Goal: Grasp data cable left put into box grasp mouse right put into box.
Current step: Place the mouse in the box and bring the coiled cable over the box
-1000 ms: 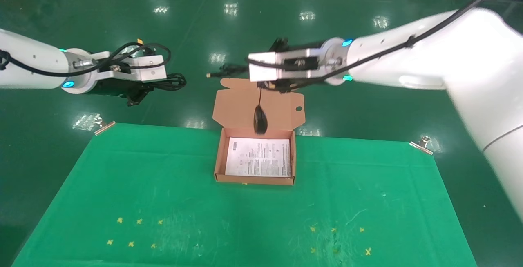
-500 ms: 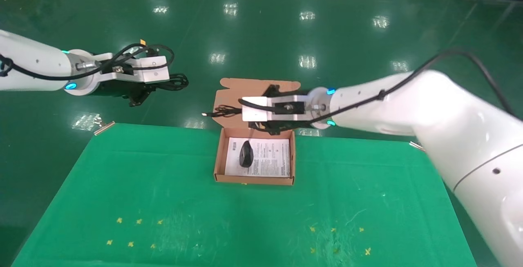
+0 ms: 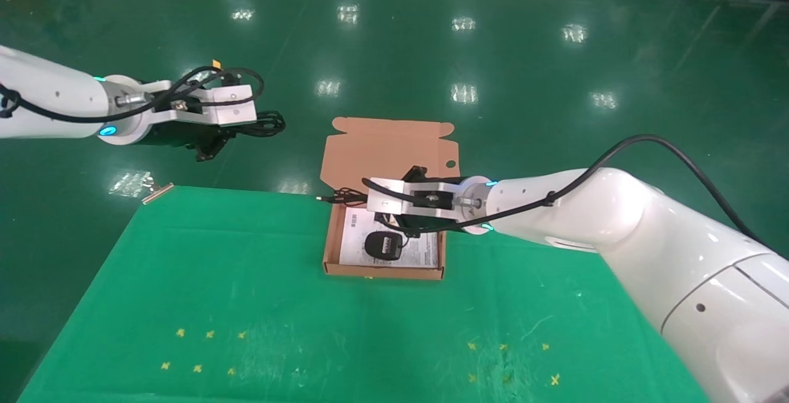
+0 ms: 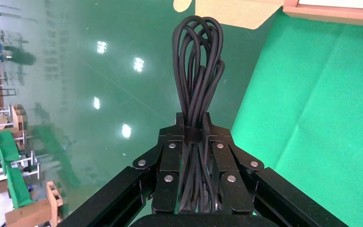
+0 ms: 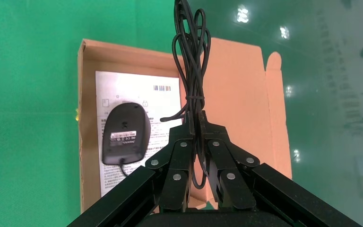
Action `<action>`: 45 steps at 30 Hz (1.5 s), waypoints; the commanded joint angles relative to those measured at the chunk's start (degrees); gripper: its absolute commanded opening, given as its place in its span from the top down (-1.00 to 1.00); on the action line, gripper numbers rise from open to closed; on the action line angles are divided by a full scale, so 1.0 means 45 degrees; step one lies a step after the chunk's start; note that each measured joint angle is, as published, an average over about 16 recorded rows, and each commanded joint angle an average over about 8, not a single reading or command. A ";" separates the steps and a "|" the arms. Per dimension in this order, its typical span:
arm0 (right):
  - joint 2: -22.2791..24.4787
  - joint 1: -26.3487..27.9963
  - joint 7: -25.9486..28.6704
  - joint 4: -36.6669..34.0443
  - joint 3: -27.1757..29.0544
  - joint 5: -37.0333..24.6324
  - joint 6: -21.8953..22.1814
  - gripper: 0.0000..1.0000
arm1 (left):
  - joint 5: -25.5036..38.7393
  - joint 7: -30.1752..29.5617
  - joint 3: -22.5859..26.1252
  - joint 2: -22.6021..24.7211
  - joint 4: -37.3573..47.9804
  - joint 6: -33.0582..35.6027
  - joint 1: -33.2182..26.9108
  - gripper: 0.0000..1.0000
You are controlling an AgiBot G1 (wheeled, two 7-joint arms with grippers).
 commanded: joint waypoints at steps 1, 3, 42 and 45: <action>-0.0004 -0.0025 0.0128 0.0026 -0.0259 0.0165 0.0200 -0.76 | 0.0007 -0.0009 0.0001 -0.0004 -0.0013 0.0003 0.0002 1.00; -0.0003 -0.0040 0.0137 0.0041 -0.0328 0.0222 0.0271 -1.00 | 0.0011 -0.0010 0.0002 -0.0007 -0.0018 0.0004 0.0003 1.00; 0.4021 0.1188 0.2731 0.4212 -0.0648 -0.1613 0.0114 -1.00 | -0.2326 0.3014 0.0100 0.3839 0.3306 -0.3879 0.2465 1.00; 0.4383 0.1241 0.3317 0.4800 -0.0778 -0.2028 0.0001 -1.00 | -0.2754 0.3433 0.0266 0.3997 0.3506 -0.4083 0.2540 0.58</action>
